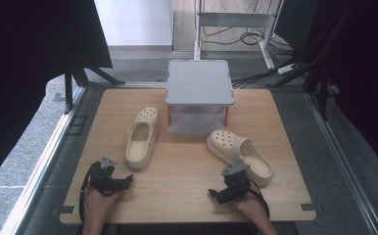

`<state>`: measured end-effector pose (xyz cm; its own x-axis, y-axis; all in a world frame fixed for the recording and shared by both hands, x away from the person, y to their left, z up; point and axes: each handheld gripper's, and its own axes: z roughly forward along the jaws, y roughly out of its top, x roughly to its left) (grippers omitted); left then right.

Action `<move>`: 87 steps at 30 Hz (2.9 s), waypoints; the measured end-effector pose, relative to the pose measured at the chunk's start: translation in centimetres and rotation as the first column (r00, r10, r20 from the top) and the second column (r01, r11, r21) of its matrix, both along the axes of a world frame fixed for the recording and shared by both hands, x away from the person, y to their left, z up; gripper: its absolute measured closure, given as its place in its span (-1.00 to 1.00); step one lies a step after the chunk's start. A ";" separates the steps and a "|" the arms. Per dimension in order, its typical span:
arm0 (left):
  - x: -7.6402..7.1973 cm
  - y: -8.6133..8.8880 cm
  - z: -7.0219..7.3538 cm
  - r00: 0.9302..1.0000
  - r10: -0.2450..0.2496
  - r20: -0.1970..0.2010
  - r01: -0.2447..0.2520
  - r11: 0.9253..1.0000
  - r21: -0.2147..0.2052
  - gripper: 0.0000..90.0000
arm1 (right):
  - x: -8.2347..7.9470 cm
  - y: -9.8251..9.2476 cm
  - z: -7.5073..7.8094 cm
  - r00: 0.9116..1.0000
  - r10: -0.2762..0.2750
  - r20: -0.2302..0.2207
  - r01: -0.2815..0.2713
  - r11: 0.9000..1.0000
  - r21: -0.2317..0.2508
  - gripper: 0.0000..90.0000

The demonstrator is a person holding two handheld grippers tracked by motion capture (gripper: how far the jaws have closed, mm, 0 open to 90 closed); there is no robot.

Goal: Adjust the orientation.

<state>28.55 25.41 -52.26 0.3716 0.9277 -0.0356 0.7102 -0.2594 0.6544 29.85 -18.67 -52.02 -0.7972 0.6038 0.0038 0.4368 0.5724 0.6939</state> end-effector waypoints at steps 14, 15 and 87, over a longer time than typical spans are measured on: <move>0.1 0.0 0.0 1.000 -0.019 0.001 0.019 1.000 0.002 -1.00 | -0.1 -0.1 0.0 1.000 -0.001 0.000 0.001 1.000 0.003 -1.00; 0.1 0.0 0.0 1.000 -0.019 0.001 0.019 1.000 0.002 -1.00 | -0.1 -0.1 0.0 1.000 -0.002 0.000 0.002 1.000 0.003 -1.00; -0.4 0.4 0.0 0.998 -0.061 0.001 0.061 0.998 -0.001 -1.00 | 12.0 16.9 8.1 0.996 0.045 -0.082 -0.039 0.996 0.078 -0.73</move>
